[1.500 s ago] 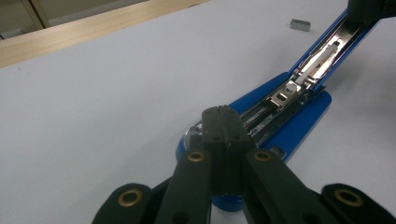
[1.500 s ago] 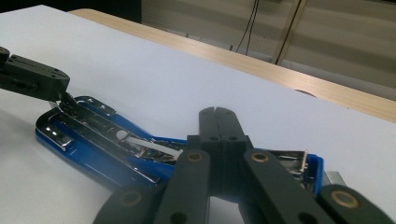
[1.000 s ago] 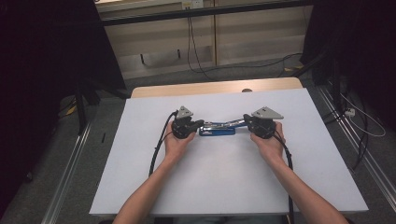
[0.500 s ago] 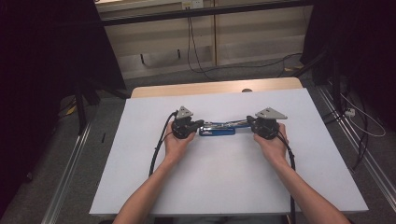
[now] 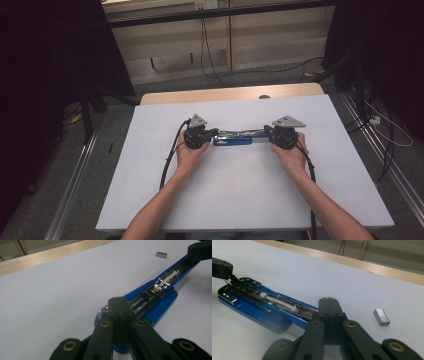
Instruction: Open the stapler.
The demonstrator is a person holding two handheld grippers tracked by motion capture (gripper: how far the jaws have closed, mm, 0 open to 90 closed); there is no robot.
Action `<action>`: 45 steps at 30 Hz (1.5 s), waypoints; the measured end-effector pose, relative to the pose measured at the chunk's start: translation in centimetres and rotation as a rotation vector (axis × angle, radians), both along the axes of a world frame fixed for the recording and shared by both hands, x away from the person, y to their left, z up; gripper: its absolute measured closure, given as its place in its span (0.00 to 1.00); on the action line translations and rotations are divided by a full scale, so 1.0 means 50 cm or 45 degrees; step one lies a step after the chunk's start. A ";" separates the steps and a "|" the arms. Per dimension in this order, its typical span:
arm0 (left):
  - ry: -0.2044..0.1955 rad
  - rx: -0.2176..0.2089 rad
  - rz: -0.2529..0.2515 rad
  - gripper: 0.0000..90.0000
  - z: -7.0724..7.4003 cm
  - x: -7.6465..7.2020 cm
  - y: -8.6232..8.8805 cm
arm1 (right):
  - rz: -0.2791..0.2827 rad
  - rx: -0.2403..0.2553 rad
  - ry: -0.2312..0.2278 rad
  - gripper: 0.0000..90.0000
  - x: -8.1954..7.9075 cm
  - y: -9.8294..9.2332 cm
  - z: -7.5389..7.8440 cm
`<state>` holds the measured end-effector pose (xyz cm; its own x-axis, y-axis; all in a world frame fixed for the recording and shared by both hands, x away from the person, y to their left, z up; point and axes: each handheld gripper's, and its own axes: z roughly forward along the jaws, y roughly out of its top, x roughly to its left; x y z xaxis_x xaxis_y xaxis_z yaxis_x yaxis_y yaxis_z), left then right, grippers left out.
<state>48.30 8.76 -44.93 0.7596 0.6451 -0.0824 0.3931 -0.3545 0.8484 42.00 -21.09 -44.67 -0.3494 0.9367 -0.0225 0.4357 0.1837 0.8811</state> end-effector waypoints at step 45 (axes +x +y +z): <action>-0.051 -0.048 -0.018 0.82 0.020 -0.002 0.004 | 0.031 0.110 -0.047 0.95 -0.008 -0.014 0.009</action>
